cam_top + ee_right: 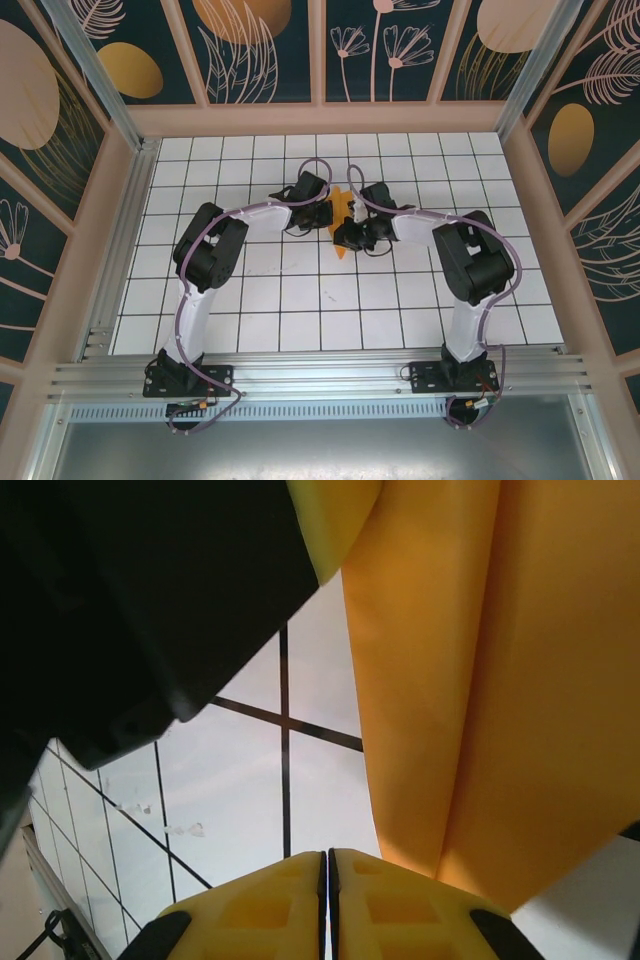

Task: Fold a paper plane with a square sheet of paper (pick it up from the middle)
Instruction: Fourth fold the wing at the center of the table.

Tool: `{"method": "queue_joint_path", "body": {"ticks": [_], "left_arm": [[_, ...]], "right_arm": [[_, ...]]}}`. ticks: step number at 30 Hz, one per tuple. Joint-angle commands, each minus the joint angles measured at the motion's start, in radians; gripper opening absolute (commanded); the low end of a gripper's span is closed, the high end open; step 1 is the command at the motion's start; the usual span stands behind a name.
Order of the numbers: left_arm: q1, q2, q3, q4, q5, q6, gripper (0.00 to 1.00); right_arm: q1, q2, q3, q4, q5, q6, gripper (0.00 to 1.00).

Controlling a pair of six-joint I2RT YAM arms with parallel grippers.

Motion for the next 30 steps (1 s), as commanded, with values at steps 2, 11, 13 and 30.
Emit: {"method": "queue_joint_path", "body": {"ticks": [2,11,13,30], "left_arm": [[-0.002,0.089,-0.034,-0.138,-0.051,0.011,0.02],[-0.003,0.085,-0.031,-0.138,-0.052,0.012,0.02],[-0.003,0.085,-0.029,-0.137,-0.052,0.011,0.02],[-0.002,0.086,-0.021,-0.138,-0.052,0.008,0.02]], "right_arm": [[0.007,0.034,0.016,-0.033,0.001,-0.022,0.14],[0.005,-0.061,-0.133,-0.064,-0.016,-0.026,0.13],[0.001,-0.106,-0.133,-0.060,-0.015,-0.026,0.13],[-0.030,0.073,0.056,0.027,0.013,0.023,0.13]]}}
